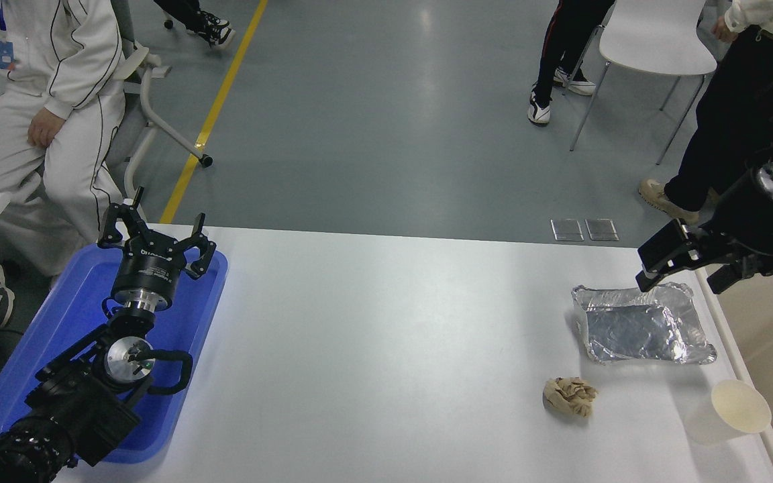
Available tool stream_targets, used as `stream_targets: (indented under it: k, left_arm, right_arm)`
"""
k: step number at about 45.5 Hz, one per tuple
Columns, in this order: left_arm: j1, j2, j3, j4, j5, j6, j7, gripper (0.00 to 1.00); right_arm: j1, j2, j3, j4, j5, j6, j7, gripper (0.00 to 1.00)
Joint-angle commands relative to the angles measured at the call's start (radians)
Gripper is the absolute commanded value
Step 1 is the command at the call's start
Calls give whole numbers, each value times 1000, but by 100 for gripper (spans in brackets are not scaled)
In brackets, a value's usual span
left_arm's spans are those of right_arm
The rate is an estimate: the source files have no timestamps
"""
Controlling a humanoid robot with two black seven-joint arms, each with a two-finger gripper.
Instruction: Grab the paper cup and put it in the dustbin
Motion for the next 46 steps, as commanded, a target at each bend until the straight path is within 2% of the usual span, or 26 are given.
stream_targets:
  k: [1, 25, 39, 46]
  left_arm:
    - [0, 0, -2, 0, 0, 0, -1, 100]
    - [0, 1, 0, -2, 0, 0, -1, 100]
    - [2, 0, 0, 0, 0, 0, -1, 100]
    - [2, 1, 0, 0, 0, 0, -1, 100]
  right_arm:
    - [59, 32, -30, 0, -19, 12, 0, 100]
    - [48, -13, -79, -1, -5, 12, 0, 100]
    - [28, -105, -128, -27, -22, 12, -2, 100]
    - [5, -209, -125, -40, -22, 12, -2, 100]
